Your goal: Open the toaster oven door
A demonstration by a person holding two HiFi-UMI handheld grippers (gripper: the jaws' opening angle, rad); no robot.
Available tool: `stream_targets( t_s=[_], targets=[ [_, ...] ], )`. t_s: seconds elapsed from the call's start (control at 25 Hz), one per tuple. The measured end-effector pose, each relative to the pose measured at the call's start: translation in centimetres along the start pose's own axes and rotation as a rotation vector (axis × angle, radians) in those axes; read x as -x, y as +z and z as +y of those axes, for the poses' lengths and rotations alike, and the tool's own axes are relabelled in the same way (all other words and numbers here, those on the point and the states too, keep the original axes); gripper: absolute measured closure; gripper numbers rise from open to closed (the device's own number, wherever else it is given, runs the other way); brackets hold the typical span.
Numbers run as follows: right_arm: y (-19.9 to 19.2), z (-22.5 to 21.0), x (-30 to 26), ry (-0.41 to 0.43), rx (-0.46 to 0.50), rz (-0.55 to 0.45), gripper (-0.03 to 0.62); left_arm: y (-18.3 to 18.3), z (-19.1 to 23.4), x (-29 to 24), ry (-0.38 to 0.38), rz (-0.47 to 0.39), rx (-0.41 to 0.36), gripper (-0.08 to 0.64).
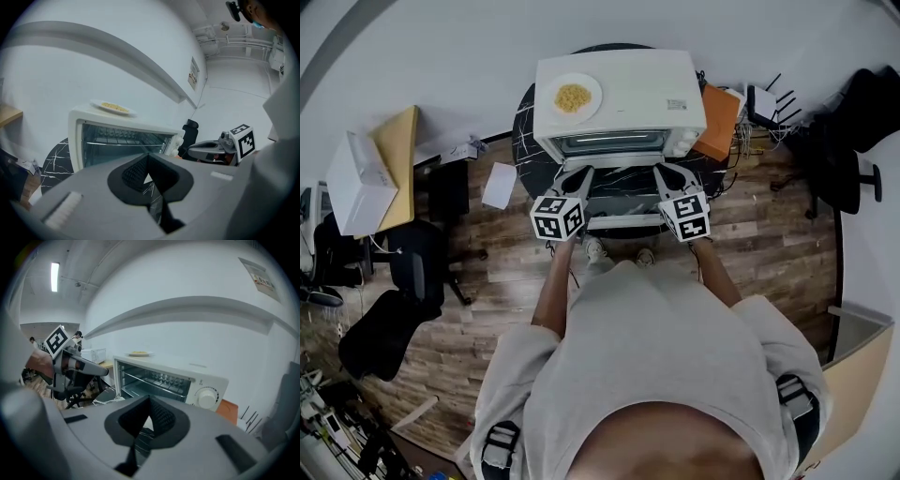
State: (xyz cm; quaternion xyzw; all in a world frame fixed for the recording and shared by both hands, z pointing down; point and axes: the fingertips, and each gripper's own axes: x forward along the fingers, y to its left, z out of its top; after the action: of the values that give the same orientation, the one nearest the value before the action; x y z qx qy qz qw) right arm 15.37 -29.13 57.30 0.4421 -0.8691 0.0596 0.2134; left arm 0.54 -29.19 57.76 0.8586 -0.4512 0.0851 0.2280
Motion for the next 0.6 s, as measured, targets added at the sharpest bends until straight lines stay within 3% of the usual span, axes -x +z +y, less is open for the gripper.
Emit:
stream_targets(
  t_s=[0.36, 0.6],
  targets=[
    [2.7, -1.7, -0.8, -0.044, 0.016, -0.042, 0.578, 3.2, 0.4, -1.5, -0.035, -0.023, -0.058, 0.549],
    [4.0, -2.3, -0.9, -0.060, 0.032, -0.053, 0.578, 4.2, 0.6, -1.8, -0.046, -0.039, -0.050, 0.549]
  ],
)
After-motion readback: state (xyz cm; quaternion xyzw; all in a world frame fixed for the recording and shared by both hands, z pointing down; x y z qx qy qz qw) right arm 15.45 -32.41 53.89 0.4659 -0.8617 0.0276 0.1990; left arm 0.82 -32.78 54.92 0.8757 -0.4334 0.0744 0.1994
